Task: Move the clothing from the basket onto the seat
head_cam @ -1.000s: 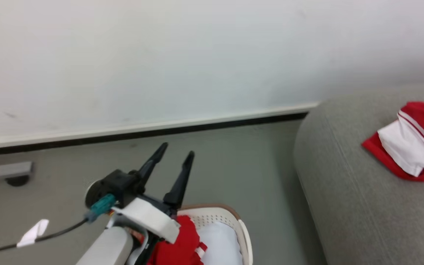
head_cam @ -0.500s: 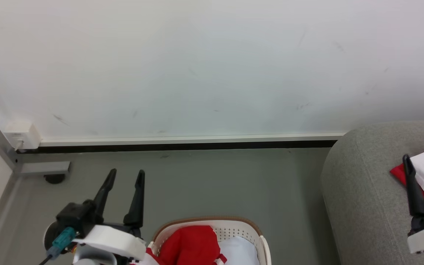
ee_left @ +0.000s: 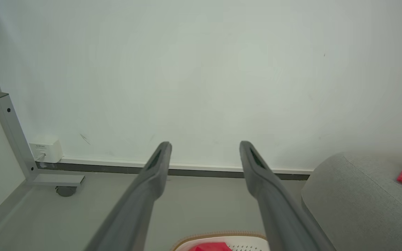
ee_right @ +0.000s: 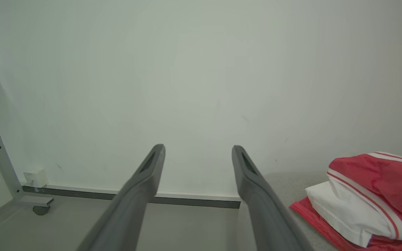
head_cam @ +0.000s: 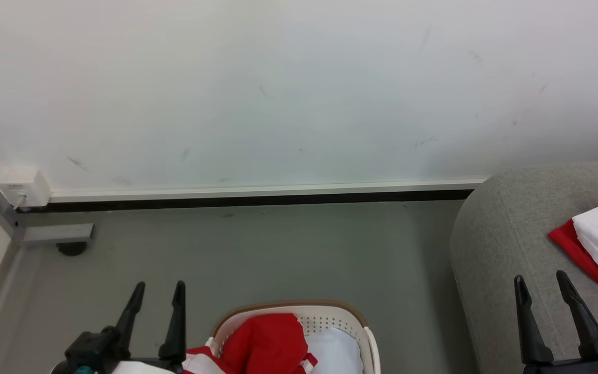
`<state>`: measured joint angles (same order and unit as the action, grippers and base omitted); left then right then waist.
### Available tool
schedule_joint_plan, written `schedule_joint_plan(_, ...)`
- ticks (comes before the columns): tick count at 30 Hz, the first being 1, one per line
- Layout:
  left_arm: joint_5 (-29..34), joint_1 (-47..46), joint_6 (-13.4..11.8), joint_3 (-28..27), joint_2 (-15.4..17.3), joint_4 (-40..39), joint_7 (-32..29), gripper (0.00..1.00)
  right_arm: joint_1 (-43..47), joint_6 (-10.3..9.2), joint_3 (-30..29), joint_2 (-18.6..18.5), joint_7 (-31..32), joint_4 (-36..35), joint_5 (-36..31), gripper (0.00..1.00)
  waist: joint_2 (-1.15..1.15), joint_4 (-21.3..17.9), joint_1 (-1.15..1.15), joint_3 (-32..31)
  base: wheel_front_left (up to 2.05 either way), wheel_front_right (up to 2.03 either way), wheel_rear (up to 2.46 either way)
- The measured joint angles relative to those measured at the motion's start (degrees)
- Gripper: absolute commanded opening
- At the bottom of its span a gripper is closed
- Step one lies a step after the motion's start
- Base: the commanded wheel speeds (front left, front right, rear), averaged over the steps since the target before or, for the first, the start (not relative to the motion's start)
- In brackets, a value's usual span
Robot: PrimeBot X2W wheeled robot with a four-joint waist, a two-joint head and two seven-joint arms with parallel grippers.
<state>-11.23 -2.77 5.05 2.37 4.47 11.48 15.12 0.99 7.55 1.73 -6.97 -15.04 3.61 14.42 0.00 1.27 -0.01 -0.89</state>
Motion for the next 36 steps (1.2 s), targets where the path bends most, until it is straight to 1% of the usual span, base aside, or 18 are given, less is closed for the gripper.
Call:
schedule_joint_plan(5,1.01,0.05,0.99,-1.08,-0.77,0.13,0.0,1.0,0.28,0.01,0.27,0.71,0.0,0.22,-0.09,1.0,0.0,-0.02,0.0,0.1,0.0,0.0,0.0)
schedule_joint_plan(17,2.63,-0.3,1.98,-2.0,-1.53,0.23,0.0,1.0,-0.05,0.01,1.41,0.92,-0.01,0.8,0.03,1.0,0.0,-0.28,0.01,0.25,0.0,0.0,0.0)
schedule_joint_plan(30,3.02,-0.8,2.24,-2.03,-1.63,0.96,0.0,1.0,-0.88,0.01,2.41,1.01,-0.01,1.23,0.54,1.0,0.0,-1.33,0.0,1.04,0.0,0.0,0.0)
schedule_joint_plan(36,3.45,-2.99,2.3,-1.52,-1.65,2.85,0.0,1.0,-2.55,0.01,3.99,0.8,-0.02,0.35,1.36,1.0,0.0,-2.18,0.01,3.65,0.0,0.0,0.0)
